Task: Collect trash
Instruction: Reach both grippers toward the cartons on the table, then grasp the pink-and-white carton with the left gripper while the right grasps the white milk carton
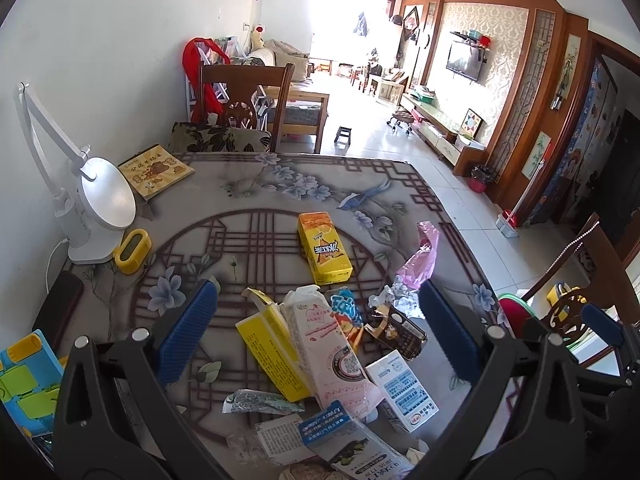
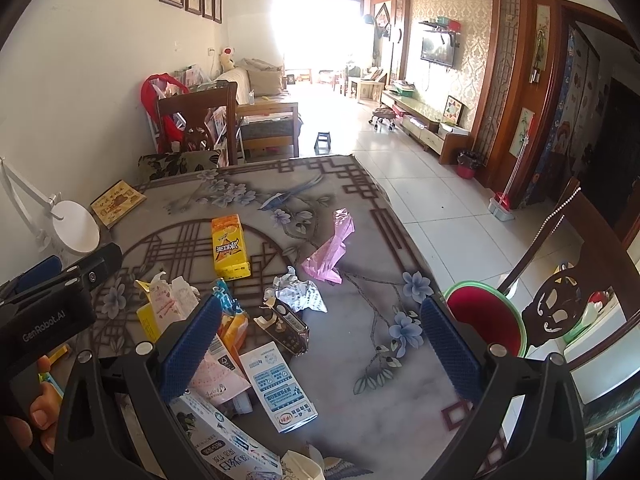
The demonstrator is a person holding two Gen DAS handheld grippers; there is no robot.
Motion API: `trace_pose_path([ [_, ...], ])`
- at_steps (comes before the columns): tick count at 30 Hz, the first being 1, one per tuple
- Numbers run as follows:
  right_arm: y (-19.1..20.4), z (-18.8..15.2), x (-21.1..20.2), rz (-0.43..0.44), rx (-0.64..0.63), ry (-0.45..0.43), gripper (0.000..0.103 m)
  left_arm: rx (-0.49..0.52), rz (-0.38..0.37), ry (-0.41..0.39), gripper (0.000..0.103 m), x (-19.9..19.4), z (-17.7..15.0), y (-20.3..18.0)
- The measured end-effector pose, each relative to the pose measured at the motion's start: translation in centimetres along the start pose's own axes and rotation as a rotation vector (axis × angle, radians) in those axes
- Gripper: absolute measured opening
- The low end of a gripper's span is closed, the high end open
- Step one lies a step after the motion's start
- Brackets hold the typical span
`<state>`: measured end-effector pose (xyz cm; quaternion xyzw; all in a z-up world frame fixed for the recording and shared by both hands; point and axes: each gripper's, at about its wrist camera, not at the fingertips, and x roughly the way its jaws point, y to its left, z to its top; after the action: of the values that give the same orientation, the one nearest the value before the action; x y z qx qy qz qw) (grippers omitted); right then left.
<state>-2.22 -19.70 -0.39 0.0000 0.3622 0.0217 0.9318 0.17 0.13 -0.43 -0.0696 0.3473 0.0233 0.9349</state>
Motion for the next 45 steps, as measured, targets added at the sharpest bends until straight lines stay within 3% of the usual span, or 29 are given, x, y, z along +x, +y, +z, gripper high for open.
trace_pose_path([
  [14, -0.1, -0.5, 0.2, 0.001, -0.003, 0.019, 0.096, 0.009, -0.002, 0.007, 0.099, 0.3, -0.2, -0.2],
  [19, -0.5, -1.1, 1.7, 0.004, -0.006, 0.058, 0.096, 0.062, -0.001, 0.120, 0.099, 2.7, -0.8, -0.3],
  [20, -0.7, -1.4, 2.1, 0.003, -0.006, 0.062, 0.096, 0.058, 0.010, 0.136, 0.099, 3.1, -1.0, 0.1],
  [23, -1.3, -2.5, 3.7, -0.006, -0.029, 0.079, 0.096, 0.068, 0.151, 0.159, 0.099, 4.4, -0.8, 1.7],
  [24, -1.3, -3.2, 5.0, -0.019, -0.062, 0.114, 0.096, 0.083, 0.180, 0.204, 0.099, 4.8, -0.8, 2.3],
  [28, -0.8, -5.9, 9.8, 0.035, -0.129, 0.290, 0.095, 0.034, 0.122, 0.229, 0.099, 4.4, -0.8, 5.6],
  [30, -0.1, -7.4, 11.9, 0.063, -0.172, 0.369, 0.083, -0.048, 0.043, 0.225, 0.099, 4.6, -0.8, 7.5],
  [33, 1.4, -9.4, 14.4, 0.094, -0.250, 0.447, 0.073, -0.136, 0.012, 0.288, 0.099, 5.1, -1.1, 8.8],
  [37, 2.0, -9.2, 15.4, 0.144, -0.246, 0.418, 0.070, -0.076, -0.043, 0.336, 0.094, 6.1, -1.6, 7.0],
  [41, 2.4, -8.6, 16.1, 0.179, -0.273, 0.454, 0.071, -0.064, -0.114, 0.403, 0.092, 8.2, -2.6, 4.4],
  [45, 2.4, -8.8, 15.9, 0.204, -0.282, 0.458, 0.072, -0.023, -0.102, 0.451, 0.092, 10.6, -3.6, 1.8],
])
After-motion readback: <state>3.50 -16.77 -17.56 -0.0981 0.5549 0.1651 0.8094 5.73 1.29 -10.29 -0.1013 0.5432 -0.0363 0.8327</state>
